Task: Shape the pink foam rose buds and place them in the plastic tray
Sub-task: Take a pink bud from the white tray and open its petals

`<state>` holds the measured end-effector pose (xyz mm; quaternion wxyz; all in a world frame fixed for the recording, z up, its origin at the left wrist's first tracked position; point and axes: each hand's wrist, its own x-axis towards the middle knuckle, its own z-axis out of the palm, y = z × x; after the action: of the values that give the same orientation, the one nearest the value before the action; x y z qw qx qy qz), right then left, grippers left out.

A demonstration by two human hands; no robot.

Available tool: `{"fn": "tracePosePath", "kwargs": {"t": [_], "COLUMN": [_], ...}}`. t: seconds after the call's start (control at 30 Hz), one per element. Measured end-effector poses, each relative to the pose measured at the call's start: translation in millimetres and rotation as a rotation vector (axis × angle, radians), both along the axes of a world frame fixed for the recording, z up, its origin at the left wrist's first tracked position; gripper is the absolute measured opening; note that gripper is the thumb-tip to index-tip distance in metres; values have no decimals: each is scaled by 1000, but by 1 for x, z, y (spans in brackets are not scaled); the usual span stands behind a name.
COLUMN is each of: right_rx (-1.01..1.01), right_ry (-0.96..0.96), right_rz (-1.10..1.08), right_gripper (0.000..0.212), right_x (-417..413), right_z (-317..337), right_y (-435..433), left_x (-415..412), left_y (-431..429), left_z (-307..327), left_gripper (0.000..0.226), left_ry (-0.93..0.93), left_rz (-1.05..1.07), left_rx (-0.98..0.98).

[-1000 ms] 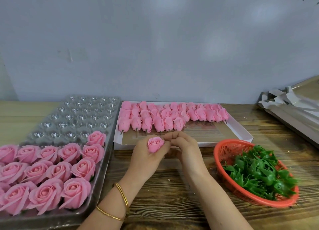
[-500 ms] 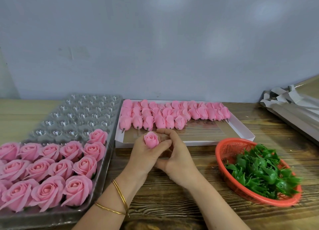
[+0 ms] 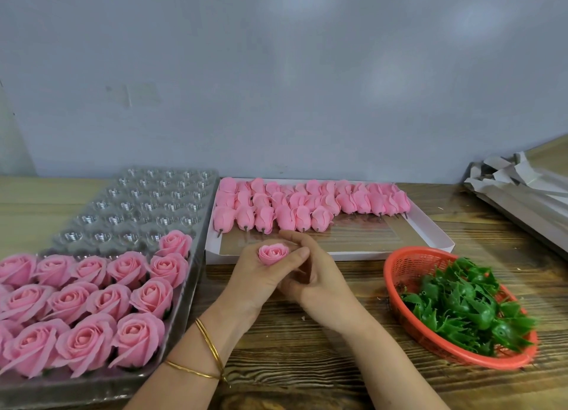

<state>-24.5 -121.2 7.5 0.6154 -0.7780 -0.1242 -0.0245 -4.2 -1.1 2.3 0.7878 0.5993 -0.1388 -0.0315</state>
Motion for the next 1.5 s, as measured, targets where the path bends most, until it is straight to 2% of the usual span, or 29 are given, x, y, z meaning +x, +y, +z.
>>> {"fn": "tracePosePath", "kwargs": {"t": [0.17,0.37,0.63,0.77,0.93,1.07,1.17,1.23,1.33,1.5], "right_rx": [-40,-49,18,-6,-8,13,168,246,202,166], "right_ry": [-31,-87,-25,-51,-77,-9,70,113,197,343], "right_rz": [-26,-110,-40,-69,-107,-100,-211,-220,-163,-37], "right_gripper": [70,68,64,67,67,60,54,43,19,22], "right_x": [0,2,2,1,2,5,9,12,16,28], "right_z": [-2,-4,-3,-4,-5,1,8,13,16,23], "right_y": [4,3,3,5,5,1,-3,-5,-1,0], "left_x": [-1,2,6,4,6,8,9,8,4,1], "left_y": [-4,-4,-3,-6,-5,-5,-5,-4,-2,-1], "left_z": [-1,-6,-12,-12,-14,-14,-17,-16,-12,-9], "left_gripper": [14,17,20,17,25,10,26,30,11,25], "left_ry": [31,-12,-43,-31,-65,-105,-184,-211,-226,-248], "left_rz": [-13,-9,64,89,89,122,205,217,194,258], "left_rx": [9,19,80,54,97,149,251,302,350,370]}}
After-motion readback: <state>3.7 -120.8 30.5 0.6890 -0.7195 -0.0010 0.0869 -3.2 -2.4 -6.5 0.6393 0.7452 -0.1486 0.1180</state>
